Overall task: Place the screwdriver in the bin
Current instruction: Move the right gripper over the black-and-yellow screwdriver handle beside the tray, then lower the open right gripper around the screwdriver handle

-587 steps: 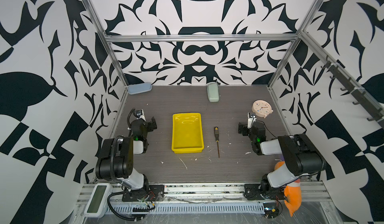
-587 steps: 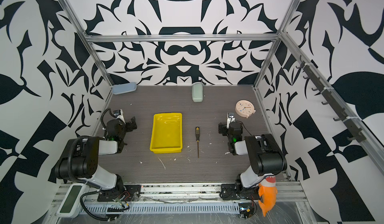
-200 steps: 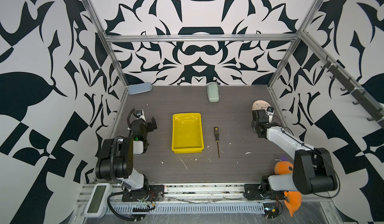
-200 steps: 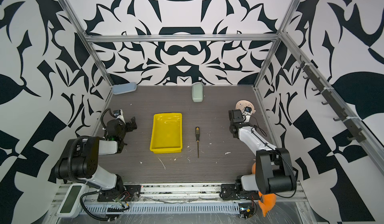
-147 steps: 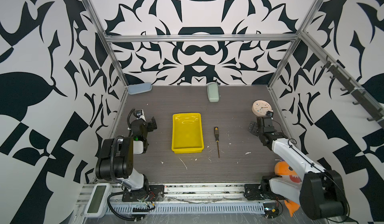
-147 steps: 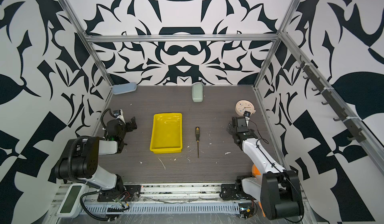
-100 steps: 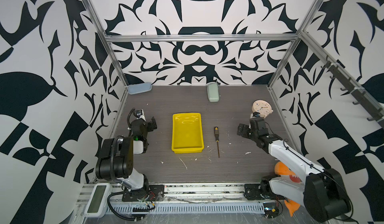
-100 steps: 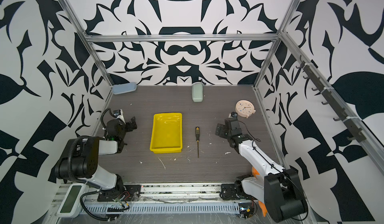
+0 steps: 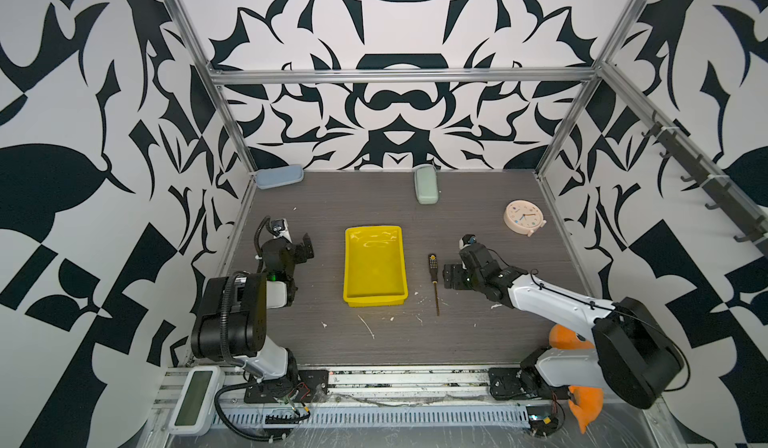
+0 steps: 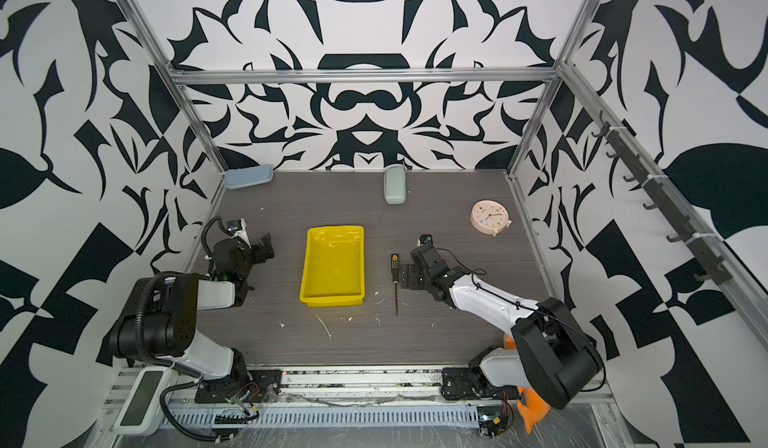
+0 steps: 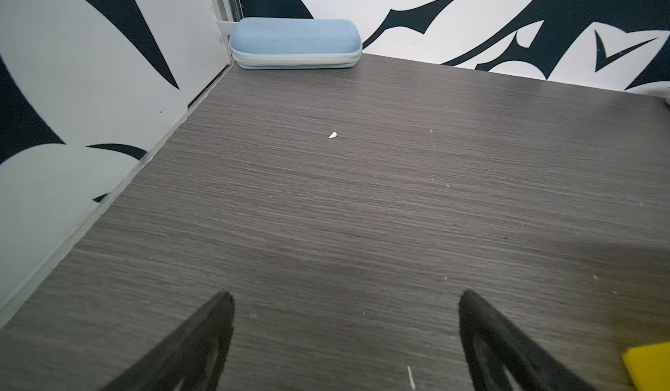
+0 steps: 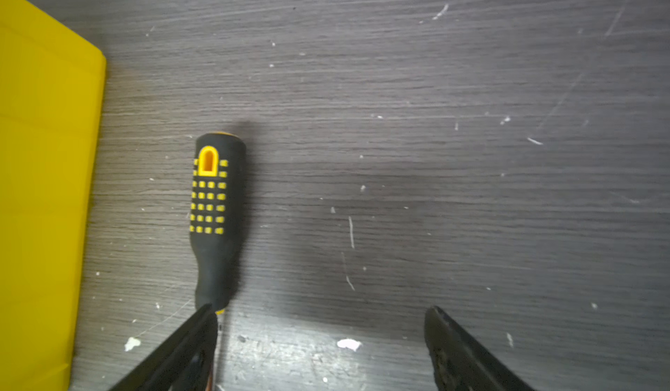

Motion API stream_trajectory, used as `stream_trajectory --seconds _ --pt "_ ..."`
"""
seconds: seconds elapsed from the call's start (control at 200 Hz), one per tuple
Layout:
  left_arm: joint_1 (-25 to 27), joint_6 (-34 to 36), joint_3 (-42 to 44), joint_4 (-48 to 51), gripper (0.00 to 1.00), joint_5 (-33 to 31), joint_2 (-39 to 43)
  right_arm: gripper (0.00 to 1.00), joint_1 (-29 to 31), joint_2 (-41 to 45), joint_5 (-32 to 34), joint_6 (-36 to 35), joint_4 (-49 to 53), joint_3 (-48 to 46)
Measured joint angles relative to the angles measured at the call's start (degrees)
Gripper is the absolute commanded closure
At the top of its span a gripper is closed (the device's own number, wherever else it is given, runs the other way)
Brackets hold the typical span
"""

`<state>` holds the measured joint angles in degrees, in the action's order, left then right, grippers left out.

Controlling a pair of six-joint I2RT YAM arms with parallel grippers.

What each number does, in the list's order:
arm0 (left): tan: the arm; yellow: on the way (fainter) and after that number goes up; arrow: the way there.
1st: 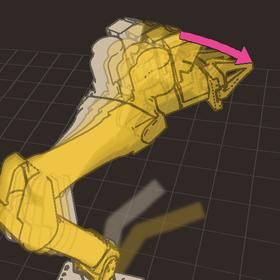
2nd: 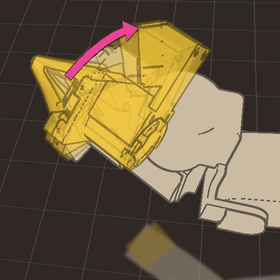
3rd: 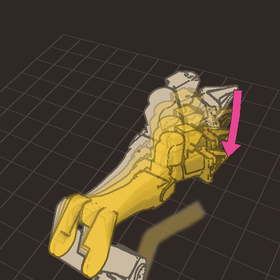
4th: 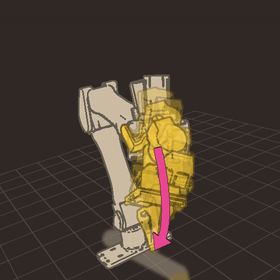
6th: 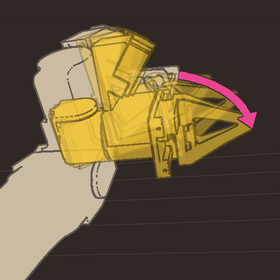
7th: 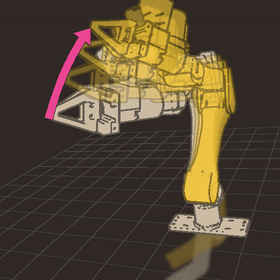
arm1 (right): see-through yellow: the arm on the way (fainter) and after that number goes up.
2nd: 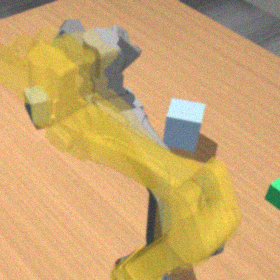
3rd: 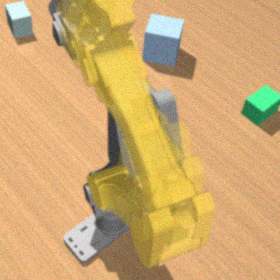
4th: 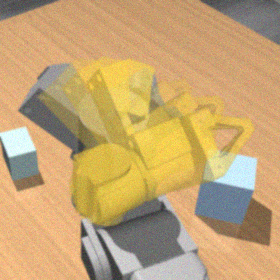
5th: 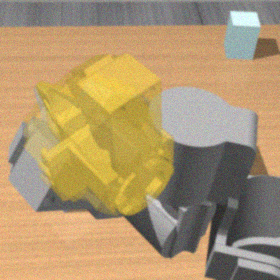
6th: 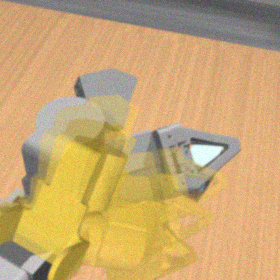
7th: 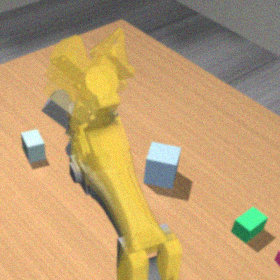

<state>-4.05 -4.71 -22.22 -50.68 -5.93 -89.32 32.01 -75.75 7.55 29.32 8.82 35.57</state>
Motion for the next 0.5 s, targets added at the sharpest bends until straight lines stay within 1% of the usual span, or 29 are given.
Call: stream_trajectory --seconds 0.155,0.5 --pt "0.0 0.0 0.0 0.0 0.01 0.0 0.0 0.09 0.5 -2.1 -0.6 2.0 0.4 2.8" --pt "0.0 0.0 0.0 0.0 0.01 0.0 0.0 0.13 1.9 -14.0 -1.7 5.0 2.2 11.6"
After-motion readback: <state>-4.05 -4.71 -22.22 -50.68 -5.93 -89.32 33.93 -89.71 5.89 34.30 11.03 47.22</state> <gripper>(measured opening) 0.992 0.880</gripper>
